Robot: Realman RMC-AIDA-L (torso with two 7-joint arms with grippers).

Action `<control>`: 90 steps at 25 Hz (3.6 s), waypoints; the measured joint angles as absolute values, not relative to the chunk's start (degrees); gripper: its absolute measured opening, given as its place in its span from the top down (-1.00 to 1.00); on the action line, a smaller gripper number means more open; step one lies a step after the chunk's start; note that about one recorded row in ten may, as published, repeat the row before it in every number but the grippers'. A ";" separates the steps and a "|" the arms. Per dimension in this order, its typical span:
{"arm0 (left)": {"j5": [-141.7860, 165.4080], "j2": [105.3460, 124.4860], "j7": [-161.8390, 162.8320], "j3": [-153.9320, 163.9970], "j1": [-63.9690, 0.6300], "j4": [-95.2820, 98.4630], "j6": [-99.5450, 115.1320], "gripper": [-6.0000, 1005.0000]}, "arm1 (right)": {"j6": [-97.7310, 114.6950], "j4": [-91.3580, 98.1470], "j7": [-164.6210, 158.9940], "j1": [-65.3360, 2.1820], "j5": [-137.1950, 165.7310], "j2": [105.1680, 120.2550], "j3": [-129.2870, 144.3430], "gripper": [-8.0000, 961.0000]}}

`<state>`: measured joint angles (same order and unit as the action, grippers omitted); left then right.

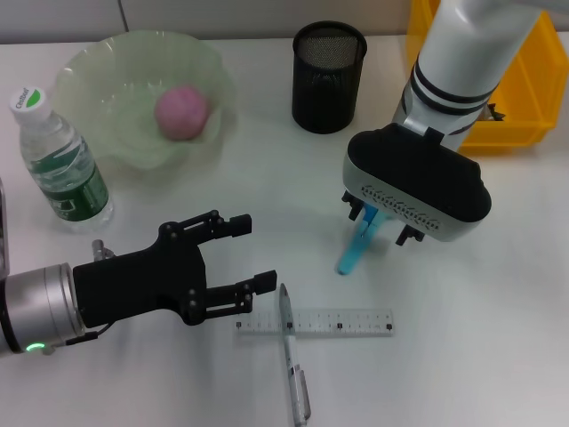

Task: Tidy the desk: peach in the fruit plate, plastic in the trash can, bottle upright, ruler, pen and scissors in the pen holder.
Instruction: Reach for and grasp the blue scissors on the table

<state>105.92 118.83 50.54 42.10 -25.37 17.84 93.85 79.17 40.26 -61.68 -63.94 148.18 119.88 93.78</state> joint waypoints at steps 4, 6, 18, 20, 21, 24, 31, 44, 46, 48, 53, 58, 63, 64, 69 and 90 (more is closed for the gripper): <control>105.75 118.83 50.54 42.10 -25.43 17.84 93.99 -0.59 | 78.11 40.25 -61.44 -63.83 147.79 119.89 94.20 -0.39; 105.71 118.83 50.54 42.10 -25.46 17.84 94.03 -0.59 | 77.91 40.23 -61.44 -63.90 147.48 119.89 94.22 -0.36; 105.70 118.82 50.54 42.18 -25.17 17.22 94.27 -0.59 | 75.51 37.85 -61.81 -65.40 145.67 119.88 97.34 -0.37; 105.70 118.83 50.54 42.22 -25.15 17.21 94.28 -0.59 | 74.89 37.28 -61.84 -65.59 145.05 119.88 97.98 -0.37; 105.71 118.82 50.54 42.27 -25.13 17.21 94.28 -0.59 | 74.62 37.04 -61.85 -65.61 144.75 119.88 98.36 -0.37; 105.72 118.83 50.48 42.39 -25.07 17.21 94.25 -0.59 | 73.62 36.04 -61.84 -65.74 144.27 119.88 98.81 -0.37; 105.73 118.82 50.24 42.54 -25.05 17.23 93.73 -0.59 | 73.05 35.17 -61.61 -66.02 143.84 119.88 98.90 -0.37; 105.73 118.82 50.46 42.27 -24.96 17.14 93.68 -0.59 | 73.01 35.08 -61.62 -65.83 143.59 119.88 99.84 -0.19; 105.73 118.82 50.48 42.27 -24.95 17.13 93.68 -0.59 | 73.02 35.06 -61.63 -65.85 143.46 119.88 99.98 -0.14; 105.73 118.82 50.52 42.27 -24.95 17.12 93.68 -0.59 | 73.02 35.00 -61.62 -65.94 143.30 119.88 100.19 -0.13; 105.73 118.82 50.23 42.22 -24.88 16.48 93.69 -0.59 | 73.04 34.92 -61.65 -66.05 143.28 119.88 100.39 -0.09; 105.73 118.82 50.23 42.12 -24.87 16.34 93.69 -0.59 | 73.02 34.83 -61.61 -66.08 143.26 119.88 100.38 -0.06; 105.73 118.82 50.25 42.10 -24.87 16.34 93.69 -0.59 | 72.91 34.79 -61.54 -66.08 143.25 119.88 100.37 -0.02; 105.73 118.82 50.23 42.10 -24.87 16.34 93.69 -0.59 | 72.79 34.75 -61.53 -66.03 143.25 119.88 100.37 -0.02; 105.73 118.82 50.33 42.10 -24.93 16.35 93.69 -0.59 | 72.04 34.63 -61.52 -65.70 143.25 119.88 101.21 0.02; 105.73 118.82 50.52 42.10 -25.16 16.35 93.85 -0.59 | 70.76 34.10 -61.60 -65.72 143.15 119.88 101.88 0.17</control>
<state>105.73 118.82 50.52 42.10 -25.16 16.35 93.85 70.76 34.10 -61.60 -65.72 143.15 119.88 101.88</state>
